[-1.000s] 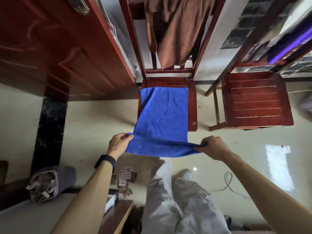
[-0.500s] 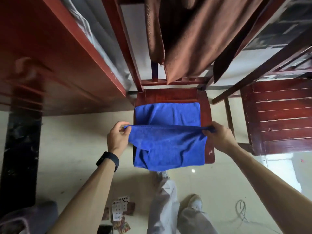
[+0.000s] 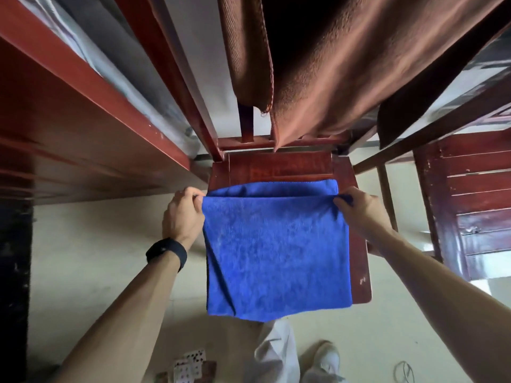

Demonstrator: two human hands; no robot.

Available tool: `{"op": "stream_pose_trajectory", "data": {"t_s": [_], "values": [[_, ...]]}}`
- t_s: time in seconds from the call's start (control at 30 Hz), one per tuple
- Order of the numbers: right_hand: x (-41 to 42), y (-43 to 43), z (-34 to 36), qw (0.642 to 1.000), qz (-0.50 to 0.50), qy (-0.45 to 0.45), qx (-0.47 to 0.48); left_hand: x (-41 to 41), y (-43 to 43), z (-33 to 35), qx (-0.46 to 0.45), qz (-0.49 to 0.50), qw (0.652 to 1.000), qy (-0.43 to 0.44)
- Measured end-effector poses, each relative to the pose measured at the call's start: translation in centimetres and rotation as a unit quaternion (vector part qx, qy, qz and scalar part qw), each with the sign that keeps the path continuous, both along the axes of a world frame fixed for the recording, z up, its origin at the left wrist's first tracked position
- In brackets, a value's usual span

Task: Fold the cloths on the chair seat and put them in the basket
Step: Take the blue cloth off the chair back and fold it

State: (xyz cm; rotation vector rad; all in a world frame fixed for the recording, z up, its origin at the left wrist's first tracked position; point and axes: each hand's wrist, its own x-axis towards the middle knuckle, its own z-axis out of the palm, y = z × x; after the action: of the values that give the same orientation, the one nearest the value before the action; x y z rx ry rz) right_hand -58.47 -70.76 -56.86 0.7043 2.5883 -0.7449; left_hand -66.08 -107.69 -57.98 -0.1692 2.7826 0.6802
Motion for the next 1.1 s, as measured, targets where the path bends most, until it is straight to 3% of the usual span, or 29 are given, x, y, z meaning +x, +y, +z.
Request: {"op": "stream_pose_trajectory", "data": {"t_s": [0.23, 0.33, 0.5, 0.7, 0.83, 1.1], "values": [[-1.8, 0.5, -2.5, 0.996, 0.053, 0.051, 0.058, -0.7, 0.5, -1.5, -0.044, -0.014, 0.999, -0.005], [-2.3, 1.0, -4.1, 0.984, 0.126, 0.089, 0.093, -0.7, 0.6, -2.2, -0.036, -0.038, 0.999, 0.005], [-2.9, 1.4, -5.1, 0.969, 0.202, 0.092, 0.109, -1.1, -0.2, -3.2, -0.054, -0.172, 0.983, 0.022], [-3.4, 1.3, -4.4, 0.962, 0.231, 0.075, 0.124, -2.6, 0.9, -2.5, -0.071, -0.243, 0.967, 0.01], [-3.4, 0.9, -4.2, 0.961, 0.246, 0.057, 0.115, -3.4, 1.3, -2.3, -0.051, -0.204, 0.977, -0.03], [-0.8, 2.0, -1.5, 0.972, 0.212, 0.086, 0.044, -2.4, -0.3, 1.5, -0.041, -0.183, 0.982, 0.001]]}}
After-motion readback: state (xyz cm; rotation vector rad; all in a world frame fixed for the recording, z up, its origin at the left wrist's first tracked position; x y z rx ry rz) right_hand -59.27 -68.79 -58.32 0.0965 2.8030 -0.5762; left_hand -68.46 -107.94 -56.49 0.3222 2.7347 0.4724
